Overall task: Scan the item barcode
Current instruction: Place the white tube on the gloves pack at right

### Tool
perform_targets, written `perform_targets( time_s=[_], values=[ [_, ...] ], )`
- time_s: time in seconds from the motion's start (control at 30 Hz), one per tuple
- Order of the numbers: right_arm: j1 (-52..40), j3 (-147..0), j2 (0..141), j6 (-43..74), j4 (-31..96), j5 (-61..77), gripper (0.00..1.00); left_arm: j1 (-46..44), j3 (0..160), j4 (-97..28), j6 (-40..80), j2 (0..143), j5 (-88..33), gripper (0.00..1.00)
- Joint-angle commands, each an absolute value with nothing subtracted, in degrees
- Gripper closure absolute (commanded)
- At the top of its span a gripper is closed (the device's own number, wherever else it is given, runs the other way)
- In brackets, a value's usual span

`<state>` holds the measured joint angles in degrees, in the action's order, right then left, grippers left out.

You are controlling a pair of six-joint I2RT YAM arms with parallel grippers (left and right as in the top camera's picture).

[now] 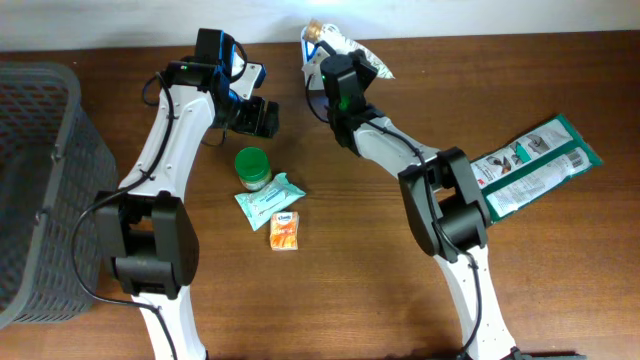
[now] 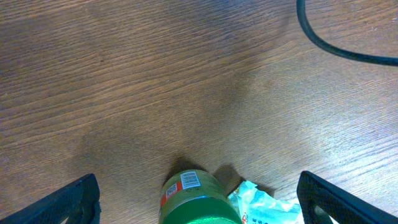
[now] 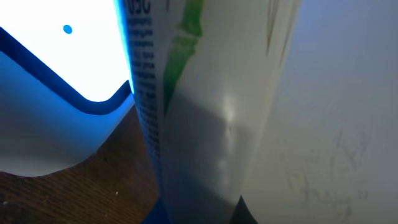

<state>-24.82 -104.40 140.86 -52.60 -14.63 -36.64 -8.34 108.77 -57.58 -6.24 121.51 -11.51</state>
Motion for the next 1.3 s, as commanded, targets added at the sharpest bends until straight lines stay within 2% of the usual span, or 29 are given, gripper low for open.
perform_targets(
  time_s=[0.0,0.13,0.27,0.3,0.4,0.53,0.63,0.8,0.87,0.9,0.93,0.97,1.0,1.07,1.13,1.17,1.2,1.23,1.27],
  values=[
    [-25.98,-106.08,139.02,-50.98,-15.66,-38.24,0.96,-8.19,109.45,-57.56,-6.74,121.95,-11.53,0.01],
    [-25.1,-106.08,131.28,-41.01,-6.92,-37.28,0.96,-8.19,109.45,-57.54,-6.76,121.95,-11.53,0.01],
    [-19.51,-106.08,110.69,-6.92,25.61,-18.7,0.96,-8.19,109.45,-57.54,-6.76,121.95,-11.53,0.01],
    [-16.1,-106.08,104.49,2.46,37.91,-11.73,0.96,-8.19,109.45,-57.54,-6.74,121.95,-11.53,0.01],
    [-7.2,-106.08,97.71,10.5,56.36,-0.38,0.96,-8.19,109.45,-57.54,-6.76,121.95,-11.53,0.01],
    [7.94,-104.99,102.28,17.04,72.86,6.55,0.96,-8.19,109.45,-57.54,-6.76,121.95,-11.51,0.01],
    [13.28,-98.56,107.37,17.04,71.53,10.55,0.96,-8.19,109.45,-57.56,-6.76,121.95,-11.51,0.01],
    [18.06,-85.62,112.95,17.04,58.67,10.52,0.94,-8.19,109.45,-57.54,-6.76,121.95,-11.53,0.01],
    [19.59,-82.89,113.06,16.36,58.57,9.47,0.59,-8.19,109.45,-57.54,-6.74,121.95,-11.53,0.01],
    [19.92,-83.57,112.84,15.94,59.7,9.78,0.47,-8.19,109.45,-57.54,-6.76,121.95,-11.53,0.01],
    [19.9,-84.86,112.53,14.5,61.17,10.68,0.43,-8.19,109.45,-57.56,-6.74,121.95,-11.51,0.01],
    [18.59,-88.92,111.28,11.05,65.21,13.56,0.37,-8.19,109.45,-57.56,-6.74,121.95,-11.53,0.01],
    [16.71,-91.7,110.13,8.47,67.9,16.49,0.35,-8.19,109.45,-57.56,-6.74,121.95,-11.53,0.01],
    [8.21,-95.5,108.03,6.44,72.05,23.22,0.34,-8.19,109.45,-57.56,-6.74,121.95,-11.51,0.01],
    [-1.08,-94.52,108.53,8.19,70.17,25.96,0.33,-8.19,109.45,-57.54,-6.74,121.95,-11.53,0.01],
    [-6.02,-92.66,109.34,12.56,67.09,26.41,0.16,-8.19,109.45,-57.54,-6.76,121.95,-11.51,0.01],
    [-10.39,-90.06,110.15,15.94,63.42,26.63,0.05,-8.19,109.45,-57.54,-6.74,121.95,-11.53,0.01],
    [-14.57,-86.43,110.67,19.94,58.17,28.16,0.12,-8.19,109.45,-57.54,-6.76,121.95,-11.51,0.01],
    [-18.04,-83.15,110.76,22.68,52.86,28.99,0.26,-8.19,109.45,-57.54,-6.74,121.95,-11.53,0.01]
  ],
)
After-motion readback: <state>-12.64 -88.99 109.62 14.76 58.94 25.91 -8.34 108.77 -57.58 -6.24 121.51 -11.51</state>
